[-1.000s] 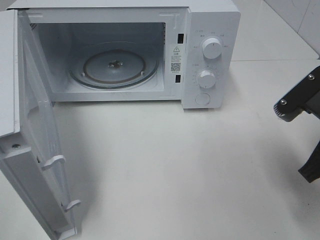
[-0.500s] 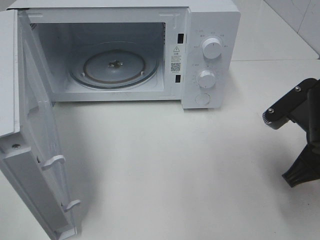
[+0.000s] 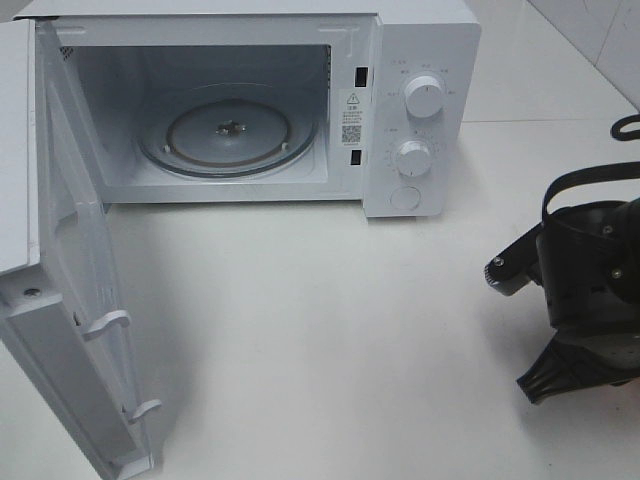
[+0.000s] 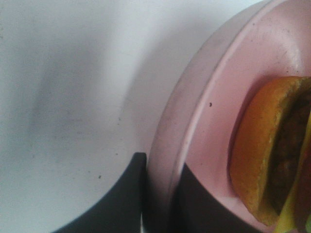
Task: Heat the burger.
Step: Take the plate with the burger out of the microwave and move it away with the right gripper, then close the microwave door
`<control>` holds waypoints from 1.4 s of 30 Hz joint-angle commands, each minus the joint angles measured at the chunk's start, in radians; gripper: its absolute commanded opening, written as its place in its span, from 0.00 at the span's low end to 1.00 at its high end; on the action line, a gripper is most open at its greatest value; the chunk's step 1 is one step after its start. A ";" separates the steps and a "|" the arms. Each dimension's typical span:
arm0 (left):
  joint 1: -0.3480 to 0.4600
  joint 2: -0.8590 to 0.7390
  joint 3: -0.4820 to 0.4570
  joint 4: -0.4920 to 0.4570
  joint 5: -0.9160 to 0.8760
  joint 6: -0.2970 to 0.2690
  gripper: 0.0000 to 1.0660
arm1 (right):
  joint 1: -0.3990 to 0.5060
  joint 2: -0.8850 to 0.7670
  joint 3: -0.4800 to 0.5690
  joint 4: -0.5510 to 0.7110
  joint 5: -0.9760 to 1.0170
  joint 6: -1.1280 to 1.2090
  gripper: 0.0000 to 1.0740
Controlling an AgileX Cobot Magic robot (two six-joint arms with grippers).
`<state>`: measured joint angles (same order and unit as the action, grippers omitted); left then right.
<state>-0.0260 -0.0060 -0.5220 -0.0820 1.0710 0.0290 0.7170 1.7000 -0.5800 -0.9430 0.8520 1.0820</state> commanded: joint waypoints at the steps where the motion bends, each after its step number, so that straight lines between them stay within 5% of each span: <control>1: 0.004 -0.018 0.005 0.000 0.002 -0.006 0.96 | -0.005 0.045 -0.002 -0.055 0.012 0.059 0.04; 16: 0.004 -0.018 0.005 0.000 0.002 -0.006 0.96 | -0.033 0.214 -0.002 -0.153 -0.012 0.252 0.10; 27: 0.004 -0.018 0.005 0.000 0.002 -0.006 0.96 | -0.036 0.198 -0.004 -0.114 -0.014 0.187 0.47; 29: 0.004 -0.018 0.005 0.000 0.002 -0.006 0.96 | -0.031 0.155 -0.004 -0.085 -0.018 0.138 0.53; 42: 0.004 -0.018 0.005 0.000 0.002 -0.006 0.96 | 0.051 -0.204 -0.004 0.118 -0.122 -0.126 0.54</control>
<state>-0.0260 -0.0060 -0.5220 -0.0820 1.0710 0.0290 0.7640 1.5160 -0.5810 -0.8410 0.7330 0.9880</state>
